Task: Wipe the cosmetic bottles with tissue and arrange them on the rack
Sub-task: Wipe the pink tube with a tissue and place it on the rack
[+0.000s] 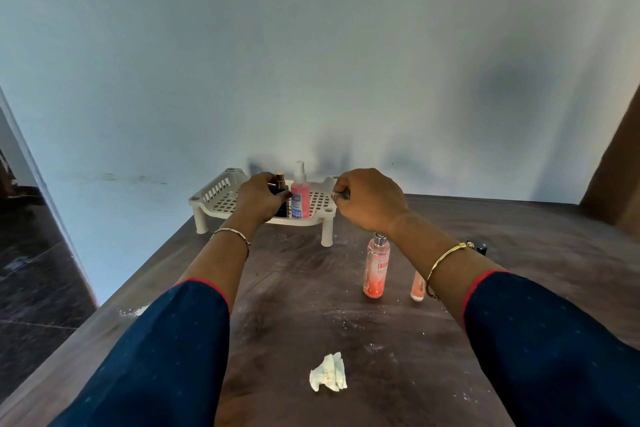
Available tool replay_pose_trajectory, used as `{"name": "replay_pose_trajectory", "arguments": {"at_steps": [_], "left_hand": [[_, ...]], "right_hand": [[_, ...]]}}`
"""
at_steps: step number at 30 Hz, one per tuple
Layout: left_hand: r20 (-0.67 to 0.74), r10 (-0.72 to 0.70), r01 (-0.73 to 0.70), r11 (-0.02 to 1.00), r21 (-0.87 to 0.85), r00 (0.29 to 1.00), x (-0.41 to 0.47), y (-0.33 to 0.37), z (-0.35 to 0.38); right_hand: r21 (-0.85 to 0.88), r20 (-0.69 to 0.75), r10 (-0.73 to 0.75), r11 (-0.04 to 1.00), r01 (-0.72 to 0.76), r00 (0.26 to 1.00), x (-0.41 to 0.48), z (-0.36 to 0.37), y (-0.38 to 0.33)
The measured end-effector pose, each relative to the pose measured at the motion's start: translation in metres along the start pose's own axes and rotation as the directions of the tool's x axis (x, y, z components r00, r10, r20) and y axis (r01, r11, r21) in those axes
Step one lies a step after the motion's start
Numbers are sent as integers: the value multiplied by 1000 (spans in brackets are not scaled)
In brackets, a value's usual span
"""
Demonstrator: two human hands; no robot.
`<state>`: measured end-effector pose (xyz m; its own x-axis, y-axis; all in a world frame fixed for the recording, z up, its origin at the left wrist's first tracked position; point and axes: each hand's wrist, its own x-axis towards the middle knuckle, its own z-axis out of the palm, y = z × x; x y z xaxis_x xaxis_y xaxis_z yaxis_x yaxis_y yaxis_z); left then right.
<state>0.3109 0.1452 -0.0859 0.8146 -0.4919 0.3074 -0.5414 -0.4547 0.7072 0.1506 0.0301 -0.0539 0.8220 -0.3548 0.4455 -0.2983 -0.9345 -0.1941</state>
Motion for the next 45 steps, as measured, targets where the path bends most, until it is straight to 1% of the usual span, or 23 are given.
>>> {"name": "replay_pose_trajectory", "arguments": {"at_steps": [7, 10, 14, 16, 18, 21, 23, 27, 32, 33, 38, 42, 45], "left_hand": [[-6, -19, 19, 1000, -18, 1000, -1, 1, -8], [-75, -26, 23, 999, -31, 997, -8, 9, -21], [-189, 6, -9, 1000, -16, 982, -26, 34, -35], [-216, 25, -29, 999, -15, 976, -38, 51, -36], [-214, 26, -18, 999, 40, 976, -53, 69, -37], [-138, 32, -14, 992, 126, 990, -76, 98, -36], [-68, 86, -75, 987, 140, 994, -91, 115, -31], [40, 161, -164, 984, 66, 986, -117, 143, -10], [117, 229, -229, 973, -18, 966, -139, 166, 24], [121, 238, -238, 971, -7, 964, -143, 170, 31], [154, 274, -293, 949, 115, 949, -155, 183, 53], [286, 298, -390, 847, 360, 911, -157, 191, 66], [349, 300, -433, 800, 415, 888, -155, 193, 77]], "right_hand": [[12, 7, 7, 1000, -7, 1000, -4, -3, 3], [29, 3, 14, 999, -14, 1000, -10, -16, 1], [98, -9, 35, 995, -34, 999, -25, -40, 3], [130, -14, 56, 990, -54, 998, -37, -53, 7], [154, -22, 80, 985, -76, 997, -53, -67, 14], [184, -27, 134, 975, -127, 991, -76, -88, 31], [209, -30, 183, 963, -173, 983, -92, -100, 45], [281, -31, 283, 923, -264, 958, -124, -116, 69], [272, -60, 383, 895, -354, 922, -156, -116, 97], [274, -53, 392, 890, -364, 919, -161, -115, 102], [297, -26, 406, 876, -381, 913, -179, -103, 122], [310, -20, 441, 856, -413, 898, -185, -91, 134], [320, -5, 450, 847, -424, 893, -186, -82, 140]]}}
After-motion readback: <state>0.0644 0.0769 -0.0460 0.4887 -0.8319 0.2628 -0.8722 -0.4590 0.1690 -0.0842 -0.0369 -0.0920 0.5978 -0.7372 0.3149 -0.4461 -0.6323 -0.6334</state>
